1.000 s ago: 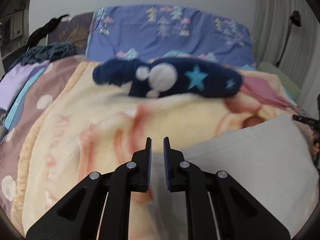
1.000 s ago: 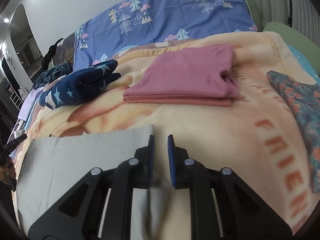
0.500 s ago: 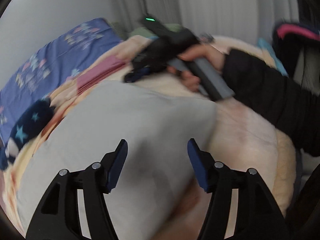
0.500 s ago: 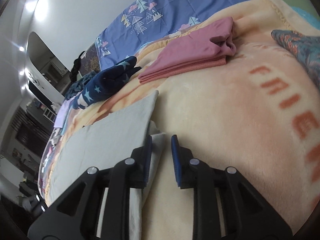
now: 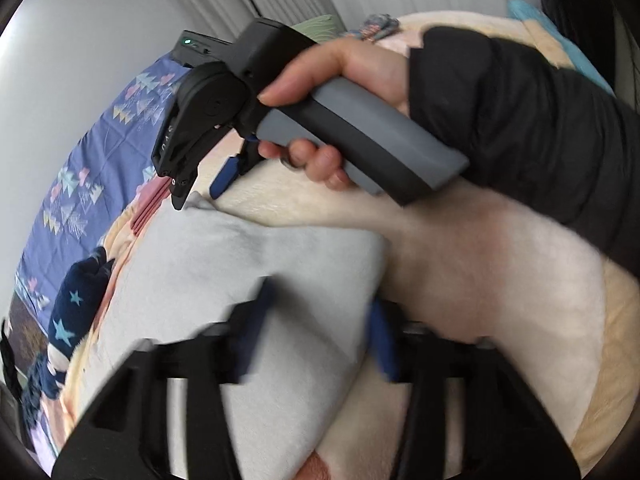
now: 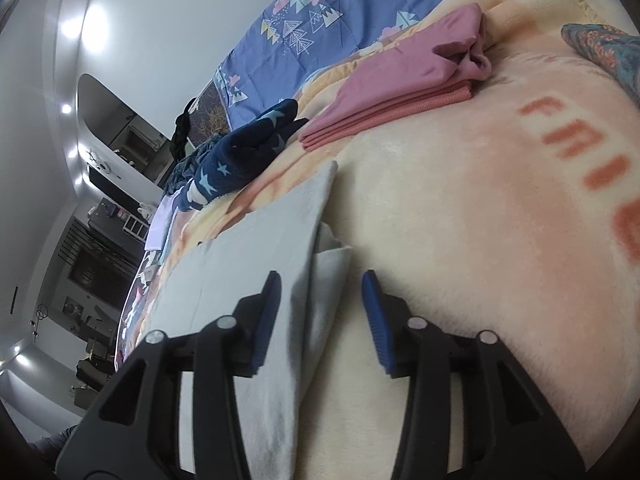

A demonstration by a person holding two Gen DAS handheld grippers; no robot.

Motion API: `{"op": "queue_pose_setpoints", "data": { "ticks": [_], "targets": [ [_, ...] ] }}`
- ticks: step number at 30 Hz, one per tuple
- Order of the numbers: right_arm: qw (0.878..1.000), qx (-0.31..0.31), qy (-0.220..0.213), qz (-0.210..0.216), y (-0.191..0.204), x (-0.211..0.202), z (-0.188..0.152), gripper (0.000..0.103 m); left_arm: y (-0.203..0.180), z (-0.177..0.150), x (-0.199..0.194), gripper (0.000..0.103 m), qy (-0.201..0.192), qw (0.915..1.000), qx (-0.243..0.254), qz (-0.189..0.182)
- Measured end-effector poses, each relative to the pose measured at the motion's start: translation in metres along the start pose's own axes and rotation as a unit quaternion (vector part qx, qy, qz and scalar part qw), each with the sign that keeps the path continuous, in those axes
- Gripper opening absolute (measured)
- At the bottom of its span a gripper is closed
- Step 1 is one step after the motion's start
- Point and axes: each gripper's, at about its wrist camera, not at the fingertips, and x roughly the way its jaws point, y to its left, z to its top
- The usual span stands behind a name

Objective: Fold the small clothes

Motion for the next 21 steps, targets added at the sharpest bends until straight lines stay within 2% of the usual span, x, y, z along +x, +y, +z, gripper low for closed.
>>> {"op": "queue_pose_setpoints", "data": {
  "ticks": [2, 6, 9, 10, 11, 12, 13, 14, 17, 19, 21],
  "targets": [
    [1.000, -0.009, 0.003, -0.002, 0.004, 0.004, 0.000, 0.050, 0.011, 0.003, -0.005, 0.005, -0.001, 0.9993, -0.029, -0.021],
    [1.000, -0.016, 0.008, -0.004, 0.007, 0.009, 0.000, 0.054, 0.020, 0.008, -0.009, 0.005, -0.005, 0.9969, -0.065, -0.043],
    [1.000, -0.009, 0.011, -0.003, 0.005, 0.014, 0.002, 0.054, 0.023, 0.008, -0.002, 0.017, 0.001, 0.9966, -0.078, -0.029],
    [1.000, -0.008, 0.008, -0.012, 0.006, 0.018, 0.003, 0.041, 0.023, 0.009, 0.003, 0.023, 0.003, 0.9965, -0.080, -0.024],
    [1.000, -0.011, 0.004, -0.027, 0.007, 0.020, 0.002, 0.023, 0.021, 0.009, 0.006, 0.021, 0.001, 0.9964, -0.080, -0.027],
    [0.999, -0.013, 0.003, -0.038, 0.008, 0.024, 0.003, 0.007, 0.019, 0.010, 0.006, 0.013, -0.002, 0.9959, -0.081, -0.038],
    [0.999, -0.010, 0.003, -0.042, 0.010, 0.028, 0.003, 0.006, 0.020, 0.010, 0.006, 0.002, -0.001, 0.9937, -0.090, -0.068],
    [0.999, -0.013, -0.014, -0.045, 0.016, 0.022, 0.005, 0.006, 0.024, 0.010, 0.004, 0.002, -0.005, 0.9914, -0.100, -0.084],
    [0.998, -0.025, -0.064, -0.001, 0.033, -0.006, 0.013, 0.006, 0.021, 0.010, -0.005, 0.001, -0.020, 0.9888, -0.101, -0.107],
    [0.995, -0.048, -0.079, -0.027, 0.036, -0.007, 0.016, 0.003, 0.015, 0.007, 0.002, 0.001, -0.009, 0.9879, -0.100, -0.118],
    [0.995, -0.025, -0.058, -0.083, 0.015, 0.014, 0.017, 0.002, 0.007, 0.004, 0.011, 0.001, 0.003, 0.9887, -0.095, -0.116]
  ]
}}
